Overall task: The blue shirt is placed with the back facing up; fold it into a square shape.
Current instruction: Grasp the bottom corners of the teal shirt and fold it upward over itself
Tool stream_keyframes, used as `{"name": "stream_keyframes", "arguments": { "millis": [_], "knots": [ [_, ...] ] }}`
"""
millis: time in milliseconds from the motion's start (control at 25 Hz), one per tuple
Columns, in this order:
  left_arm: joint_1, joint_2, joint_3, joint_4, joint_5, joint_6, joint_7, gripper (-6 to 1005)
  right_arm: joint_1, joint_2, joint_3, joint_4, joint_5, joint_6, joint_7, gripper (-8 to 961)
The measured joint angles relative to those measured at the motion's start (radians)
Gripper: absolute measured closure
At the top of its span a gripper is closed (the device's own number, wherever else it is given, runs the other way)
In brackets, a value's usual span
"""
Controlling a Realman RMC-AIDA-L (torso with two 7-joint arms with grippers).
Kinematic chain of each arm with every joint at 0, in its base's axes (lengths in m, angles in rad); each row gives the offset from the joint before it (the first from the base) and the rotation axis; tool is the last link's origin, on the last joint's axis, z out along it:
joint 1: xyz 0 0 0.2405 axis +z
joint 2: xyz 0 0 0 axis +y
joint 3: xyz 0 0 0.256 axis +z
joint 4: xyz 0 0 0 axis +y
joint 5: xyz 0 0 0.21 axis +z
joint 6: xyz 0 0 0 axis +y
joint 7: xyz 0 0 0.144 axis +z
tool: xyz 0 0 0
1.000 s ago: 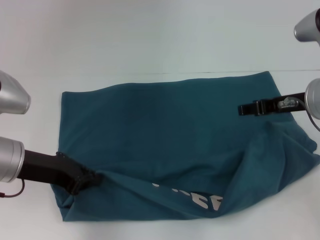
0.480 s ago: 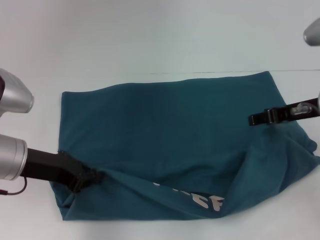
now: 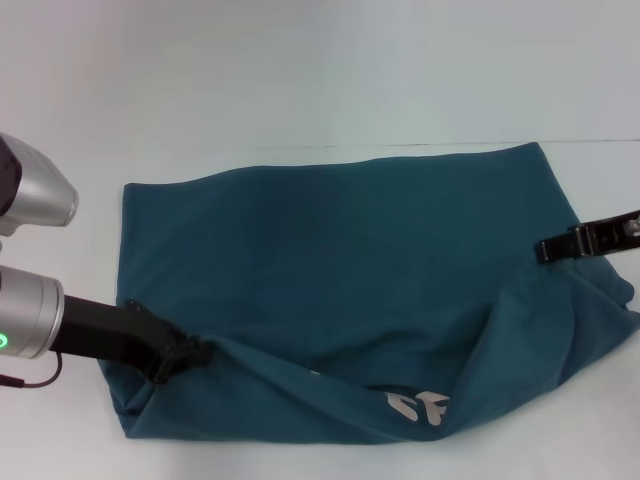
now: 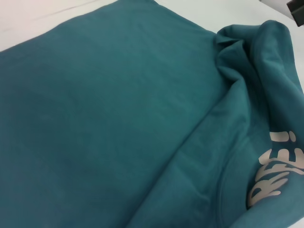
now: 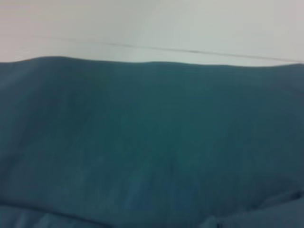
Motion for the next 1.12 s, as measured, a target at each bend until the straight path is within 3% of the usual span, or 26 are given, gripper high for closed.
{"name": "stream_keyframes", "arguments": {
  "millis": [600, 1040, 1120],
  "knots": [
    [-0.001, 0.001, 0.0, -0.002, 0.0, -0.008, 0.0, 997, 0.032, -0.005, -0.023, 0.155, 0.038, 0.107, -0.027, 351],
    [-0.002, 0.003, -0.003, -0.002, 0.002, -0.012, 0.0, 997, 0.036, -0.007, -0.015, 0.191, 0.046, 0.116, -0.058, 470],
    [-0.002, 0.003, -0.006, -0.002, 0.0, -0.016, 0.0, 997, 0.03, -0.007, -0.018, 0.187, 0.046, 0.118, -0.069, 570]
  ]
}}
